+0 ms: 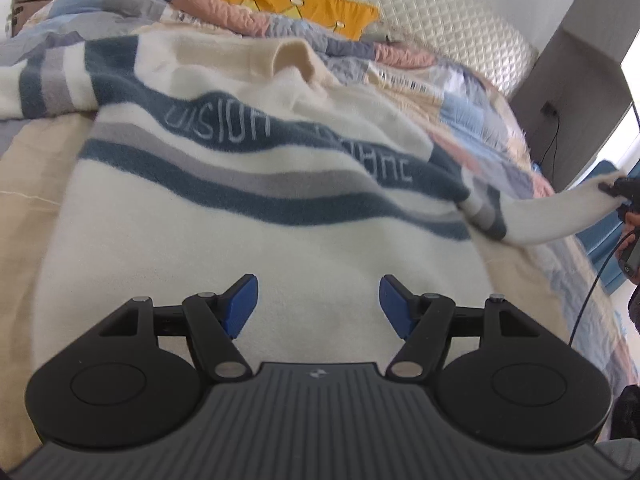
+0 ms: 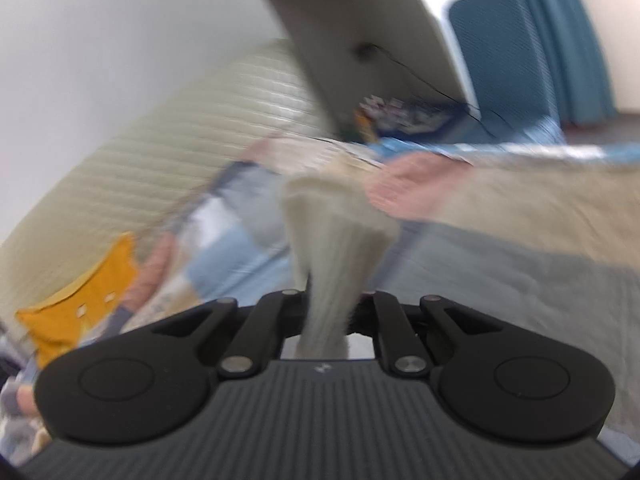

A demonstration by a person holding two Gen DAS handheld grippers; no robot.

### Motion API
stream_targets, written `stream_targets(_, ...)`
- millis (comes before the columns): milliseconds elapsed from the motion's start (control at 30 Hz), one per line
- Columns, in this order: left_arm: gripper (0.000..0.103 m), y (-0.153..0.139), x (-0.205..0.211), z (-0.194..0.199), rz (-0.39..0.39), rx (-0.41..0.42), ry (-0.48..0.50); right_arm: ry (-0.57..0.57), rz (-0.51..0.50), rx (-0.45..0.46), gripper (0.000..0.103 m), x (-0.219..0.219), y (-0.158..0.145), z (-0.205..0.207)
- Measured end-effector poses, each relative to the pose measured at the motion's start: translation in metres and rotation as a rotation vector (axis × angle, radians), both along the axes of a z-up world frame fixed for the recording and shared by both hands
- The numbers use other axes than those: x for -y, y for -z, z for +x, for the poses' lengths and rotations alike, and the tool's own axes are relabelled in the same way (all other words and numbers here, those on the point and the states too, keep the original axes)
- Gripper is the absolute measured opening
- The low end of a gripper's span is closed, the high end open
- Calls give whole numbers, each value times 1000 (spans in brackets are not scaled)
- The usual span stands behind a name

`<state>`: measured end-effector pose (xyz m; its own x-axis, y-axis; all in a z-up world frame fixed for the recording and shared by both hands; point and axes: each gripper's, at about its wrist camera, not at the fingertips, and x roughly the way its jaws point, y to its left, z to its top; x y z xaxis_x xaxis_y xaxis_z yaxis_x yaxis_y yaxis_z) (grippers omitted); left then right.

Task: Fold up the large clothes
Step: 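Lift the sleeve with the right gripper and carry it across the sweater body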

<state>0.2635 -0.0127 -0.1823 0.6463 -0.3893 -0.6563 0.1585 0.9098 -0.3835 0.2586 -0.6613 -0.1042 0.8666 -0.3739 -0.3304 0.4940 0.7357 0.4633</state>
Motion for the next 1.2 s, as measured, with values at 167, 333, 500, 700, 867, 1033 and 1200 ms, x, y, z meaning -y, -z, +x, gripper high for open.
stream_targets(167, 72, -6, -18, -8, -42, 28, -16, -145, -154, 43, 10, -71, -63, 3)
stream_targets(333, 72, 0, -41, -3, -50, -3, -89, -293, -303, 103, 10, -156, -118, 1)
stream_targets(500, 72, -10, -62, -3, -79, 18, -143, -436, -440, 123, 10, -246, -154, -3)
stream_targets(700, 72, -27, -90, -14, -118, 77, -199, -602, -485, 158, 10, -336, -162, -24)
stream_targets(867, 72, -38, -131, -14, -205, 94, -284, -772, -551, 148, 11, -419, -133, -48)
stream_targets(1033, 72, -40, -167, -17, -259, 93, -357, -955, -582, 77, 11, -488, -66, -70)
stream_targets(1200, 72, -37, -182, -20, -291, 84, -381, -1097, -518, -50, 11, -535, 11, -83)
